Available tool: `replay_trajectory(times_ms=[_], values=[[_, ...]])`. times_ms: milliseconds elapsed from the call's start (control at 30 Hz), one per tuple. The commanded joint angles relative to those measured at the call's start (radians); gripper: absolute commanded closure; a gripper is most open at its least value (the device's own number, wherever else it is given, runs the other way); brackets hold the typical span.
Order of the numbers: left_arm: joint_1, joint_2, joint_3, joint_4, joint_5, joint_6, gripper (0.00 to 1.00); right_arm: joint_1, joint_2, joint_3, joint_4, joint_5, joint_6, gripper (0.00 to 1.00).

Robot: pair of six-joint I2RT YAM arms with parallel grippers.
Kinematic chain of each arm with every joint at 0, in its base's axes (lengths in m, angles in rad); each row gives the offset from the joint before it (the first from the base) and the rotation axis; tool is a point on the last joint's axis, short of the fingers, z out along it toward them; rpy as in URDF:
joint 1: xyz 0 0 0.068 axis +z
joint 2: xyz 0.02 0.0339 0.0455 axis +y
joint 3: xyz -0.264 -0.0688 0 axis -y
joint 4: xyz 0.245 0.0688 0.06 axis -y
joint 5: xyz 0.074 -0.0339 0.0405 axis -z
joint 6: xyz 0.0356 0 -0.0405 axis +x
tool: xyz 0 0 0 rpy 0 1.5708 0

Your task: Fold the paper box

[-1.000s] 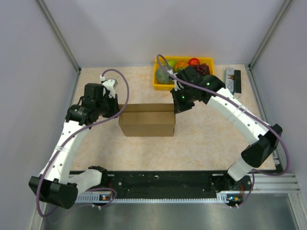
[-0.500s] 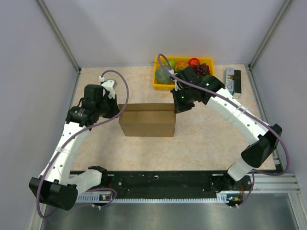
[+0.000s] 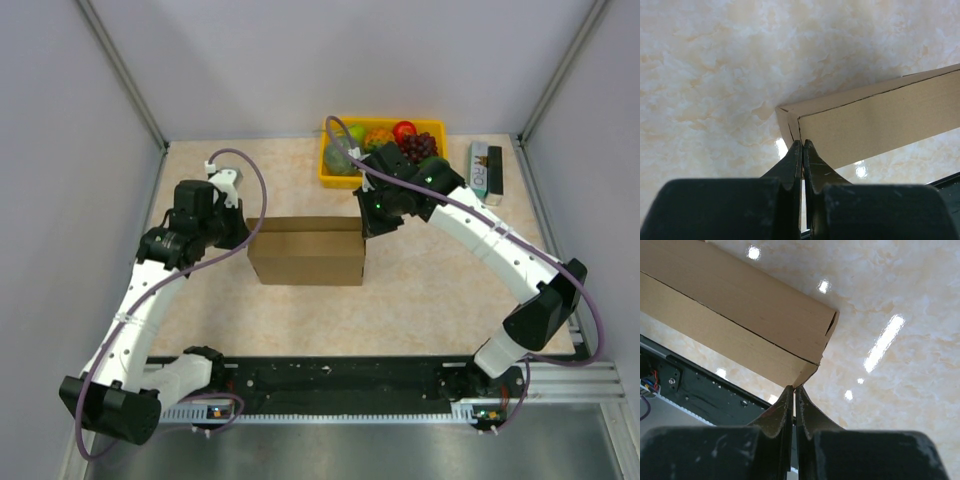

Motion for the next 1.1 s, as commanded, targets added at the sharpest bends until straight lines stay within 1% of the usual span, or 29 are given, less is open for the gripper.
replay_trajectory(times_ms=[0, 33, 100, 267, 600, 767, 900, 933, 1033, 1067], values=[[-0.004, -0.006, -0.023, -0.006, 0.060, -0.040, 1.00, 0.014, -0.018, -0.029, 0.045, 0.017, -0.001, 1.00], [-0.004, -0.008, -0.021, 0.003, 0.086, -0.061, 1.00, 0.014, -0.016, -0.027, 0.048, 0.017, -0.001, 1.00], [-0.007, -0.002, -0.018, 0.011, 0.094, -0.073, 1.00, 0.014, -0.016, -0.027, 0.050, 0.017, 0.001, 1.00], [-0.012, -0.009, -0.038, -0.011, 0.012, -0.046, 1.00, 0.014, -0.024, -0.027, 0.050, 0.015, -0.002, 1.00], [-0.012, -0.036, -0.093, -0.005, -0.021, -0.056, 1.00, 0.015, -0.022, -0.035, 0.058, 0.017, -0.002, 1.00], [-0.012, -0.054, -0.121, 0.009, -0.013, -0.053, 1.00, 0.015, -0.025, -0.041, 0.059, 0.014, -0.004, 1.00], [-0.012, -0.063, -0.113, 0.011, -0.013, -0.043, 0.78, 0.014, -0.027, -0.041, 0.062, 0.009, -0.005, 1.00], [-0.012, -0.066, -0.109, 0.009, -0.013, -0.037, 0.76, 0.014, -0.027, -0.041, 0.064, 0.007, -0.005, 1.00], [-0.012, -0.066, -0.096, 0.008, -0.019, -0.027, 0.75, 0.014, -0.030, -0.039, 0.065, 0.001, -0.005, 1.00], [-0.012, -0.063, -0.093, 0.003, -0.018, -0.026, 0.77, 0.015, -0.030, -0.039, 0.067, 0.000, -0.004, 1.00]])
